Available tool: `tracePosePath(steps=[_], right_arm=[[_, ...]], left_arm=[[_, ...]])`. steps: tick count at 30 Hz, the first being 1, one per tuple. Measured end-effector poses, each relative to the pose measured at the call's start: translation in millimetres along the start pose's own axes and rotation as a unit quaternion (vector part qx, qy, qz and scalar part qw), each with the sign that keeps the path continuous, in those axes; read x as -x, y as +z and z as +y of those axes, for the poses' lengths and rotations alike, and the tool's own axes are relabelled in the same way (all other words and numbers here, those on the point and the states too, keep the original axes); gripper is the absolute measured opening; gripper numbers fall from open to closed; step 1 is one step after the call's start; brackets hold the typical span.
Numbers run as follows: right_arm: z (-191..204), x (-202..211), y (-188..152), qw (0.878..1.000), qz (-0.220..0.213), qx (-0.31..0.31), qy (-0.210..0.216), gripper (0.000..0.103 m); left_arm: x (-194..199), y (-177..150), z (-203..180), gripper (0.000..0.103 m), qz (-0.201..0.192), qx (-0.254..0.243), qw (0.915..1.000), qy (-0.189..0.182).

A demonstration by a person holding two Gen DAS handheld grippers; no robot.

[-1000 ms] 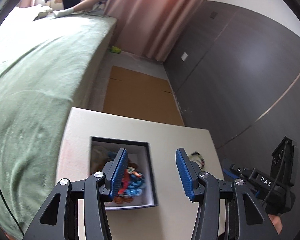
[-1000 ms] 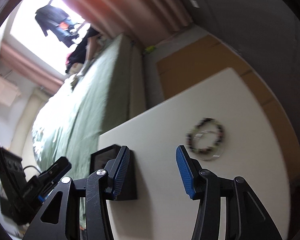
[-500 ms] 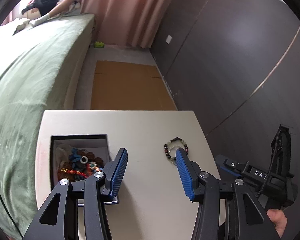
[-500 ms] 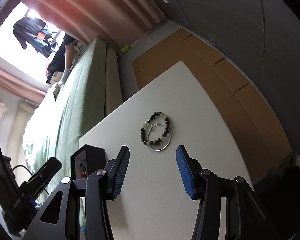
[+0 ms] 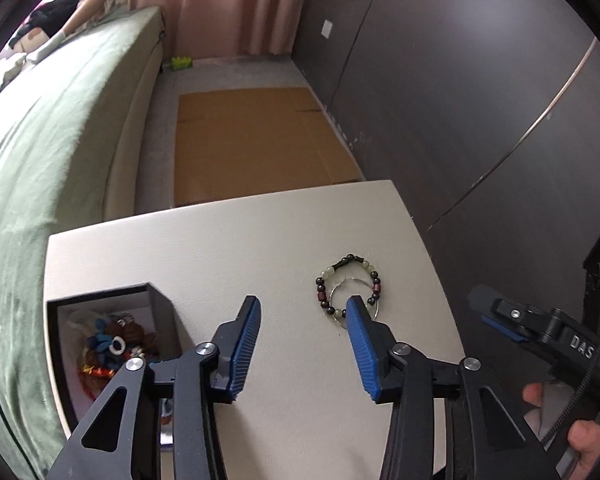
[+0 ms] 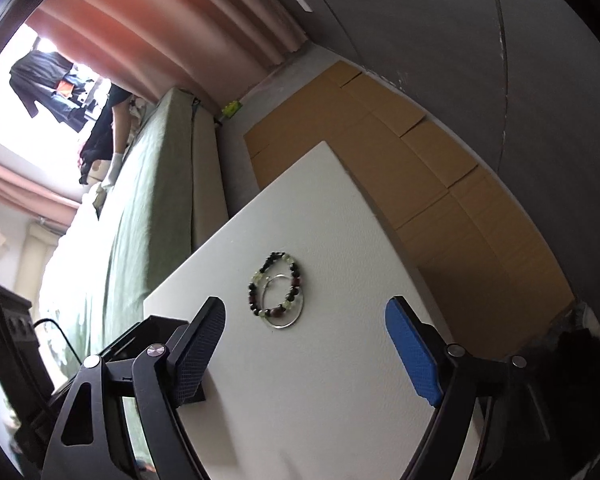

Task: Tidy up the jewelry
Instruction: 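Grasp the black and green bead bracelet with the left gripper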

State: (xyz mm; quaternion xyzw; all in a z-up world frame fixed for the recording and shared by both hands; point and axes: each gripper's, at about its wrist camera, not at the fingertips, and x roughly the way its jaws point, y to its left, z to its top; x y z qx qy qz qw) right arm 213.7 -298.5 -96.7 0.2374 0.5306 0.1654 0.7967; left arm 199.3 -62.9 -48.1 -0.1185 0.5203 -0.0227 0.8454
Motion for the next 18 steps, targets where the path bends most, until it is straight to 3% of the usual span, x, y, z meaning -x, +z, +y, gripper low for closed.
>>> tracePosePath(steps=[12,18], right_arm=[[-24,-2,15,1.0,0.007,-0.014,-0.023,0.083],[-33,3,18,1.0,0.003,-0.026,-0.016,0.083]], left_arm=[[-68,28,-29,0.023,0.085,-0.023,0.9959,0.021],[-90,23,-36,0.022,0.101,-0.024,0.9936,0.044]])
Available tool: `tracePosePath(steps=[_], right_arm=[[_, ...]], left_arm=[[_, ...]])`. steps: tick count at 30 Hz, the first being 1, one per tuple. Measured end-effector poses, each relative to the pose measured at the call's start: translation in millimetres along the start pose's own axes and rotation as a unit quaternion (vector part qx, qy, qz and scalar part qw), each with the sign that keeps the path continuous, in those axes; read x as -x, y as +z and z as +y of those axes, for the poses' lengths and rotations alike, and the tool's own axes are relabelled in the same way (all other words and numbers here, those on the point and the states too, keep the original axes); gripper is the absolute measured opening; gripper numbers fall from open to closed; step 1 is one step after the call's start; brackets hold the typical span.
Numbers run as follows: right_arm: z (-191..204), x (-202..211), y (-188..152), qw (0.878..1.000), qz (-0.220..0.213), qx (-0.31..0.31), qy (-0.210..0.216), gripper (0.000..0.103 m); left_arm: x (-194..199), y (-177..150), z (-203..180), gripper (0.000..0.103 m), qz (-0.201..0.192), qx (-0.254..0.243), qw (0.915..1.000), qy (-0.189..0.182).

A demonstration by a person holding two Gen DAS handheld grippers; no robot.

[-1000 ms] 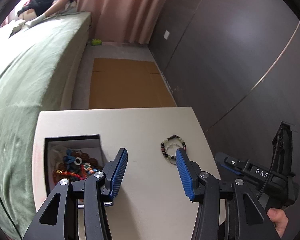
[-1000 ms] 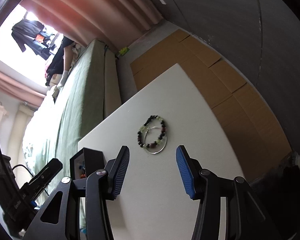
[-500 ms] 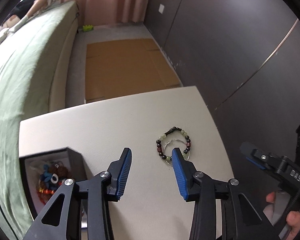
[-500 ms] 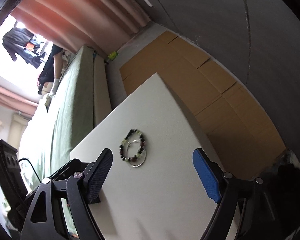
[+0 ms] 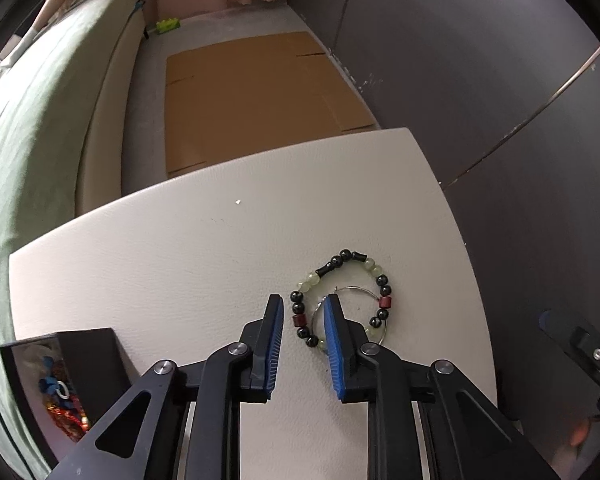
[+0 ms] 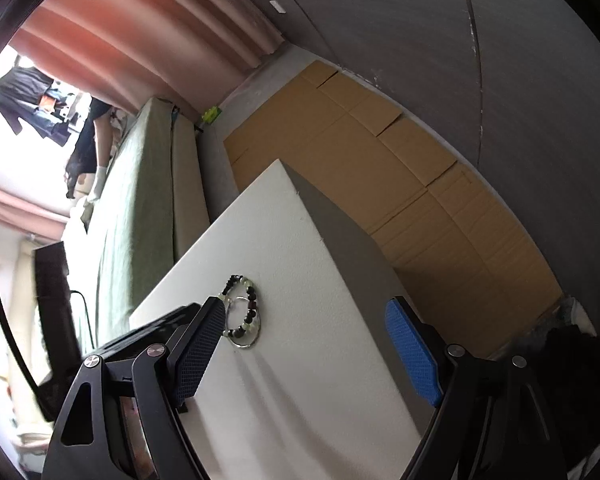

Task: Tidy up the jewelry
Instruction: 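Grasp the black and green bead bracelet with the left gripper, then lift the bead bracelet into the box with the left gripper while right approaches the hoop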

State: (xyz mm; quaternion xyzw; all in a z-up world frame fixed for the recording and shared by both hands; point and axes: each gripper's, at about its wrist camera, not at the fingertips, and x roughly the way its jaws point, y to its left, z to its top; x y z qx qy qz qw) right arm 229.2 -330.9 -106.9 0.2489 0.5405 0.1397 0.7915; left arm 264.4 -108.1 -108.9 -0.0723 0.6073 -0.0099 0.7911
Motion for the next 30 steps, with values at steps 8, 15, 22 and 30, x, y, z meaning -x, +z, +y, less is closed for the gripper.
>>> tracePosePath(steps=[8,15,22,30], right_arm=[[-3,3,0,1.0,0.003,-0.003,0.002,0.083],[-1,0,1,1.0,0.006,0.002,0.002,0.083],[14,-5,-2,1.0,0.009,0.023,0.011,0.083],[33,-23,-11,0.997,0.033,0.031,0.06,0.072]], left_arm=[[-18,-4,1,0.013,0.006,0.016,0.9998,0.005],[8,-16,9,0.008,-0.031,0.018,0.9993,-0.011],[61,-25,25,0.008,-0.085,0.025,0.9953,-0.038],[116,-53,65,0.008,-0.144,0.055,0.9862,-0.061]])
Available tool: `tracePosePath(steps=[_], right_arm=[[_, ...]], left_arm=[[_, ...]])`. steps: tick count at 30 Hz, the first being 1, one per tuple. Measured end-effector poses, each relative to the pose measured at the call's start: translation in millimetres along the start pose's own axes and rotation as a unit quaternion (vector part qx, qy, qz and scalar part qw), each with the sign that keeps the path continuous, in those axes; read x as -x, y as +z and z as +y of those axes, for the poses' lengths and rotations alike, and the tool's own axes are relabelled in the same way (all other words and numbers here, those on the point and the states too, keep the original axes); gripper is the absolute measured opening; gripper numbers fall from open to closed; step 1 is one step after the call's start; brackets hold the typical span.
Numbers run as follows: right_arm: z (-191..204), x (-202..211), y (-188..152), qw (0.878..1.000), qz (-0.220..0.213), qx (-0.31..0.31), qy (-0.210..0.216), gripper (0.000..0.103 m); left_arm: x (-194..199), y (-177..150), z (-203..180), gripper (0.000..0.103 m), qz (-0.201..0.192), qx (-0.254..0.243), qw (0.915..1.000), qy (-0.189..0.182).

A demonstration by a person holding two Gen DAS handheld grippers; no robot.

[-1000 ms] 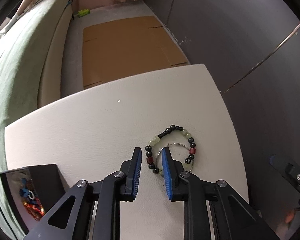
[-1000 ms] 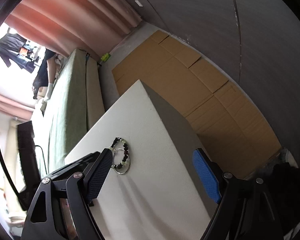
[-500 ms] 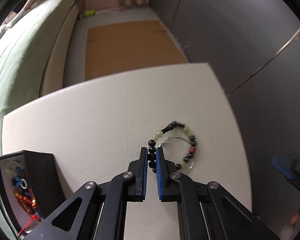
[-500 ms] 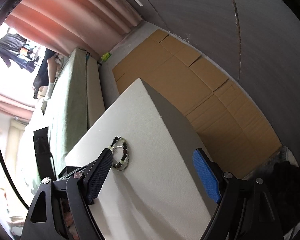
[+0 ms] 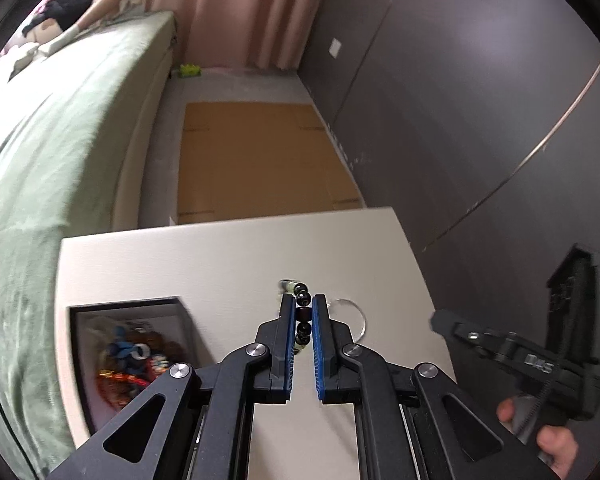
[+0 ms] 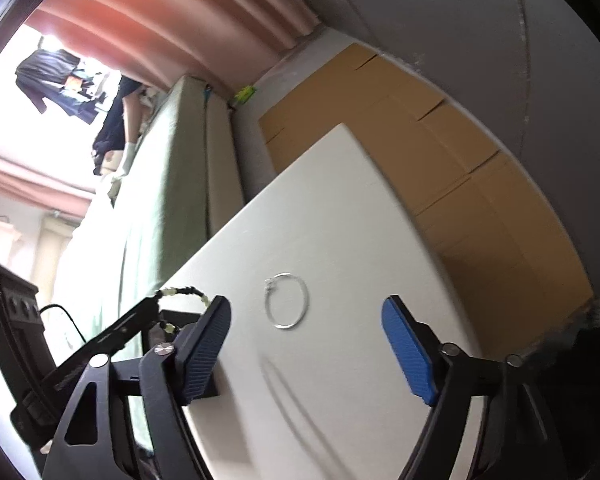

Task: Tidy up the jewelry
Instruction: 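Lift the bead bracelet into the box with the left gripper while right approaches the hoop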

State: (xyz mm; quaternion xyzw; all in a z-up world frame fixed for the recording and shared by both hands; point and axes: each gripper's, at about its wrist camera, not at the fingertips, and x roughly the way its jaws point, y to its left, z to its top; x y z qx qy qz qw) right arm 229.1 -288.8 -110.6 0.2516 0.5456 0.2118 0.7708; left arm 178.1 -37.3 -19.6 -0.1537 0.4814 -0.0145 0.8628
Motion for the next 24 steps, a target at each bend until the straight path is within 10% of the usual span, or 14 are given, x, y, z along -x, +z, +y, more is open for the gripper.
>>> tracePosePath(steps=[8,24], right_arm=[[26,-28,-6,1.0,0.014,0.02,0.014,0.043],[42,-89,-21,0.997,0.062,0.031,-0.024,0.043]], left_arm=[[45,-14,42,0.008,-0.064,0.036,0.9973,-0.007],[56,-30,118,0.008,-0.1,0.127,0.9855,-0.052]])
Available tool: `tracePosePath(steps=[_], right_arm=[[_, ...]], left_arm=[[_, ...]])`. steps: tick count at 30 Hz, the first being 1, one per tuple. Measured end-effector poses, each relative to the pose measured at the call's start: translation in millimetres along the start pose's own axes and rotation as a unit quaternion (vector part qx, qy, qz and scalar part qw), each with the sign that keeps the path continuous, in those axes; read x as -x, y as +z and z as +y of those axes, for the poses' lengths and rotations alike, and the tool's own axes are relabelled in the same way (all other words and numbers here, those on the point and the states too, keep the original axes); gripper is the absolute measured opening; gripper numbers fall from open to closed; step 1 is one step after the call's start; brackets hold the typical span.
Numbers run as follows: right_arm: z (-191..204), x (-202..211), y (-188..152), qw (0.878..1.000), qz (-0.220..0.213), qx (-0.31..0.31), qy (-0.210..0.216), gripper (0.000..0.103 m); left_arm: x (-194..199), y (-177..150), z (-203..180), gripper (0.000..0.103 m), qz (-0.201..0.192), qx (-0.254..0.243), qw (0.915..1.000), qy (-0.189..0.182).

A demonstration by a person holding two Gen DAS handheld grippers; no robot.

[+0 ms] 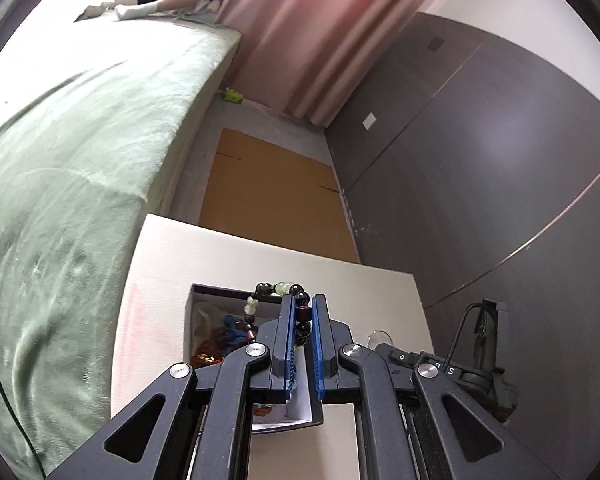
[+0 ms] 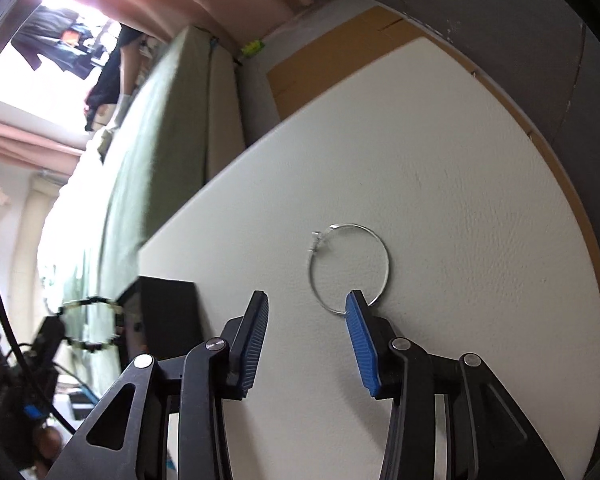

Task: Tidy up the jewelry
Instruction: 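Lift the bead bracelet into the box with the left gripper while right approaches the hoop, then grasp the silver hoop earring with the right gripper, then lower the silver hoop into the box and open the right gripper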

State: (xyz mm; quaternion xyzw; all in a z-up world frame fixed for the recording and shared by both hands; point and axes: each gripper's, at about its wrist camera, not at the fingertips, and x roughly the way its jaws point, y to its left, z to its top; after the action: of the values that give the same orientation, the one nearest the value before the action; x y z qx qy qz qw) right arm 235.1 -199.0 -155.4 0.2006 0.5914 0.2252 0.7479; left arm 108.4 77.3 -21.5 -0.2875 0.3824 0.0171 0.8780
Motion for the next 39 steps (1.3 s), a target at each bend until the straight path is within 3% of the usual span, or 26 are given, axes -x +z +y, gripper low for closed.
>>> tracePosePath(steps=[9,13,20,22,24,25,29,35,39], right_arm=[[-11,18,4,0.997,-0.029,-0.011,-0.071,0.043],[-1,18,3,0.991,-0.04,0.024,-0.124,0.043],[25,8,-7,0.984,-0.024,0.09,-0.15,0.043],[31,5,-10,0.978,-0.027,0.116,-0.174,0.036],[38,1,-15,0.969,-0.025,0.142,-0.203,0.01],[41,0,-17,0.964,-0.025,0.153,-0.214,0.008],[46,2,-21,0.965,-0.024,0.169,-0.197,0.004],[65,30,-30,0.971,-0.067,0.179,-0.142,0.004],[77,43,-36,0.976,-0.088,0.172,-0.105,0.004]], left_arm=[[4,-1,11,0.008,-0.005,0.016,0.9999,-0.001],[8,1,15,0.008,-0.011,0.022,0.9997,-0.002],[13,0,20,0.008,-0.014,0.028,0.9995,0.004],[16,0,21,0.008,-0.016,0.03,0.9994,0.005],[19,0,21,0.008,-0.017,0.031,0.9994,0.005],[20,-1,21,0.008,-0.017,0.03,0.9994,0.003],[21,-3,15,0.008,-0.009,0.025,0.9996,-0.008],[11,-9,3,0.008,0.012,0.013,0.999,-0.041],[-2,-9,0,0.013,0.039,0.011,0.9988,-0.027]])
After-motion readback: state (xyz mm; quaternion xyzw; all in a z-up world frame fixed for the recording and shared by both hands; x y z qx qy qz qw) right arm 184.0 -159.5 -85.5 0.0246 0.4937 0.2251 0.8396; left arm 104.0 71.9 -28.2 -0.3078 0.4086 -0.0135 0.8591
